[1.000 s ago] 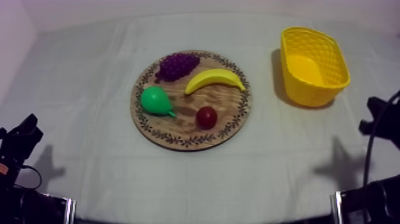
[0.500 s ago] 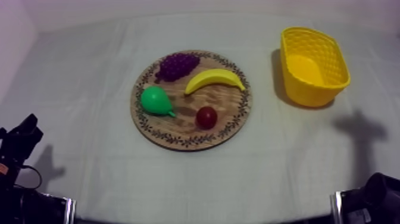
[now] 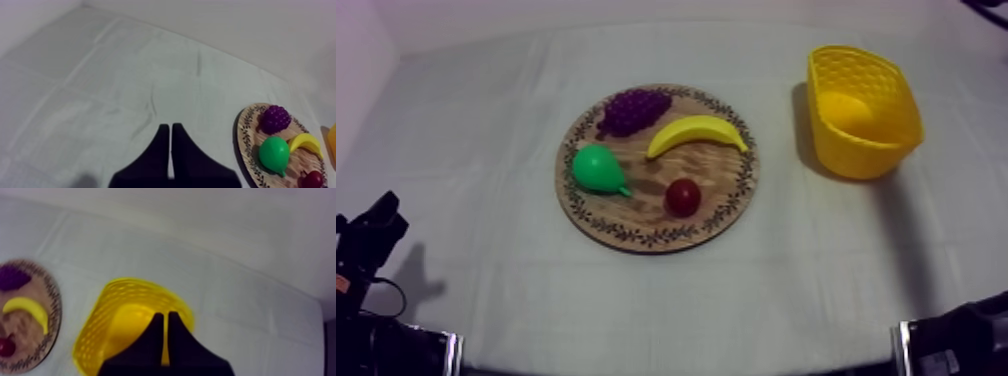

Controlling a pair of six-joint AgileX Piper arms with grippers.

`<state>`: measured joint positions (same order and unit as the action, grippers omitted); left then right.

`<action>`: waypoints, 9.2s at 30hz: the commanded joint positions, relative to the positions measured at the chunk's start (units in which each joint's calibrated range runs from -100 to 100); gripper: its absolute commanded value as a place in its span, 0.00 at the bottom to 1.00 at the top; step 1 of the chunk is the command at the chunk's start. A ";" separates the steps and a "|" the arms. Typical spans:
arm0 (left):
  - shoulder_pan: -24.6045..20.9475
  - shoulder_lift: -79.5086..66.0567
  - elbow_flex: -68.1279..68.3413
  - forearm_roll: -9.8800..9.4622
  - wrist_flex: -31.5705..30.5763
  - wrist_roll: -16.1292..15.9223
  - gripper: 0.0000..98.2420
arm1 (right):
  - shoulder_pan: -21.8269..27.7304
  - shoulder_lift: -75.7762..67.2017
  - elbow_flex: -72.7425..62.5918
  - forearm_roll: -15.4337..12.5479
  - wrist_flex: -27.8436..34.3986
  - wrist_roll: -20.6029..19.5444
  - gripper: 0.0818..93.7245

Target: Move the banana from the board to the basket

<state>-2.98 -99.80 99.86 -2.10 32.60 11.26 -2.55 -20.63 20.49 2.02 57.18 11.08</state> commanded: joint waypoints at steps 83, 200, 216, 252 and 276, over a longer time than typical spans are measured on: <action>-0.03 -0.03 0.03 0.02 -0.02 -0.01 0.00 | -27.58 36.70 -14.00 3.91 15.76 15.71 0.96; -0.03 -0.03 0.03 0.02 -0.02 -0.01 0.00 | -20.24 24.75 -25.25 3.62 19.32 9.67 0.32; -0.03 -0.03 0.03 0.02 -0.02 -0.01 0.00 | -13.95 15.36 -15.04 6.85 12.98 -11.79 0.33; -0.03 -0.03 0.03 0.02 -0.02 -0.01 0.00 | 0.46 28.87 -1.45 8.44 0.12 -18.05 0.32; -0.03 -0.03 0.03 0.02 -0.02 -0.01 0.00 | -1.87 30.70 6.59 12.21 -4.26 -21.11 0.32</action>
<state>-2.98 -99.80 99.86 -2.10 32.60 11.26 -4.38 10.11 26.92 14.13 52.94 -9.99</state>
